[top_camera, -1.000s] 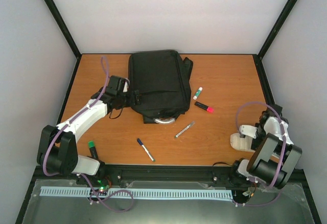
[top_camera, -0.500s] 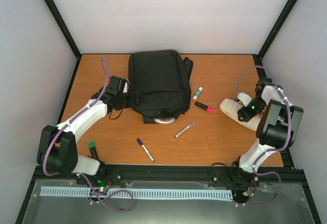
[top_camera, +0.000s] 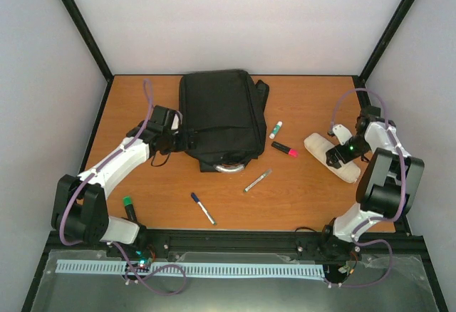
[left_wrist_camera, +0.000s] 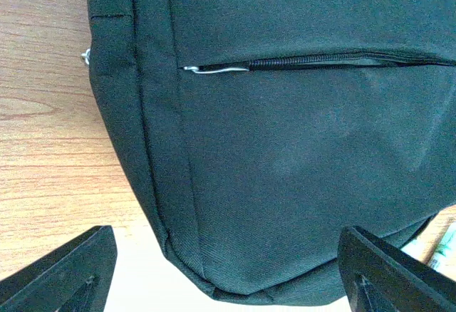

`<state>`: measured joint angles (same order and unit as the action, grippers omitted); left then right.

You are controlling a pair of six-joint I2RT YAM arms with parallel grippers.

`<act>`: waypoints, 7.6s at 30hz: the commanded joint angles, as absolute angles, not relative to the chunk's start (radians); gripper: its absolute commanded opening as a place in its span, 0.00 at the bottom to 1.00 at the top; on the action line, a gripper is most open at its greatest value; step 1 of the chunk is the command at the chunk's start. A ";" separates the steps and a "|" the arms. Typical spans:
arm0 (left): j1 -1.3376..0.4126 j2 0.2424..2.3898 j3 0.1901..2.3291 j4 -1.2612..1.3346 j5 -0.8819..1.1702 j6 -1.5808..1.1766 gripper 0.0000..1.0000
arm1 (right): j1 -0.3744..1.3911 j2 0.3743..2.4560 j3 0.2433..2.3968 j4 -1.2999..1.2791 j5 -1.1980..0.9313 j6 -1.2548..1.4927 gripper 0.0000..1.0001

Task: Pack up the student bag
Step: Move the stationery to the center of the board, then pick up the stationery from the center of the board, then place the stationery in the student bag.

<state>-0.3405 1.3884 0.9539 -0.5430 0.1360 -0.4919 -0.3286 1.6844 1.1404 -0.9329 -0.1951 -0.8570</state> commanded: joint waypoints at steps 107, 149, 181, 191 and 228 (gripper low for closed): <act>-0.765 1.780 1.354 -0.775 -0.284 0.238 0.54 | -0.127 1.415 0.916 -0.727 -0.616 -0.497 0.46; -0.654 1.611 1.531 -0.594 -0.165 -0.054 0.01 | 0.400 1.428 0.972 -0.989 -0.608 -0.686 0.33; -0.649 1.530 1.479 -0.494 -0.163 -0.214 0.01 | 0.523 1.994 1.314 -0.785 -1.251 0.017 0.41; -0.650 1.516 1.465 -0.494 -0.145 -0.222 0.01 | 0.521 2.056 1.298 -0.350 -1.261 0.484 0.49; -0.647 1.338 1.252 -0.492 -0.273 -0.219 0.01 | 0.516 1.931 1.263 -0.424 -0.859 0.192 0.52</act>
<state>-0.6426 1.3911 1.2331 -0.5396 -0.2443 -0.2070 0.5259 1.9778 1.3113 -0.4873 -0.8787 0.1684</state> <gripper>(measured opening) 0.034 0.594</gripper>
